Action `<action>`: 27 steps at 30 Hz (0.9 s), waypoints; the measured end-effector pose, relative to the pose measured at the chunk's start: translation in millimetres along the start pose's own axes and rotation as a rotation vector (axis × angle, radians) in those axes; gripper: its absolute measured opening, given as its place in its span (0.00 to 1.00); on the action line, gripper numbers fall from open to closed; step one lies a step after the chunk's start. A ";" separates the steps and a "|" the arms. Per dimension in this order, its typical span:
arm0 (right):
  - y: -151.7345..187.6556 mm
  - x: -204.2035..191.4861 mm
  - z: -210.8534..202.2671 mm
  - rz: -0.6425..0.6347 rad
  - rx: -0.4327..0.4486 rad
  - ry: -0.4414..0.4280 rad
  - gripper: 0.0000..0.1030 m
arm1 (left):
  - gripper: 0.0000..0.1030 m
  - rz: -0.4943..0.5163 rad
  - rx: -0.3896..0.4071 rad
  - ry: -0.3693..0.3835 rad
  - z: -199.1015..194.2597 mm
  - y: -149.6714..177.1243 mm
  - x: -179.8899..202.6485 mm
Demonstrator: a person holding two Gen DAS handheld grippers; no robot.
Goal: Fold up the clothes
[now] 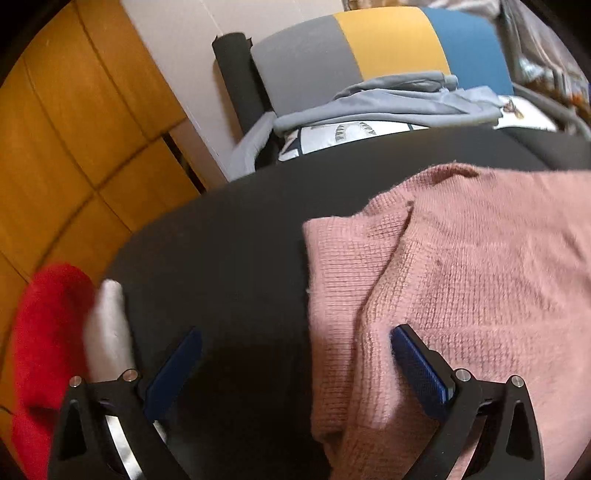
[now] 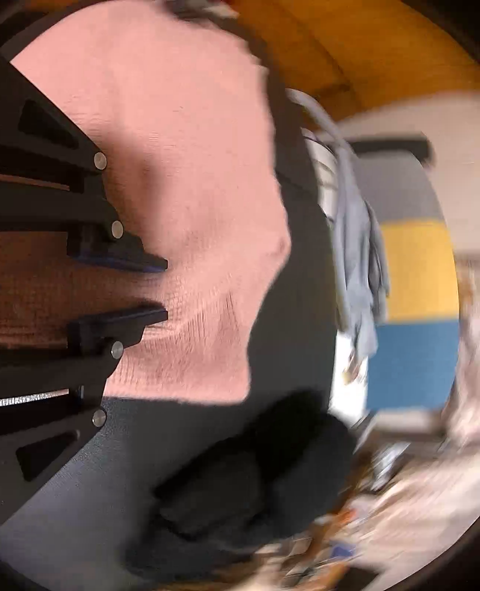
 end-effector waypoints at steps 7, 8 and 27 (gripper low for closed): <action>0.9 6.5 -1.3 0.090 0.015 -0.021 0.17 | 1.00 -0.135 0.003 0.093 -16.6 0.8 -27.4; 0.3 6.7 0.0 0.098 0.016 -0.031 0.17 | 1.00 -0.157 0.014 0.111 -20.6 -0.5 -30.5; -2.1 4.1 6.3 0.106 0.025 -0.039 0.17 | 0.49 -0.125 -0.060 0.071 43.3 -52.2 -1.4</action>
Point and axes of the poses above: each gripper's, at about its wrist camera, not at the fingertips, and z roughly the way its jaws point, x to its right, y to its underside, the point moved 6 cm from there along z, roughly the way its jaws point, and after that the axes turned 9 degrees about y, right-handed, at the moved point
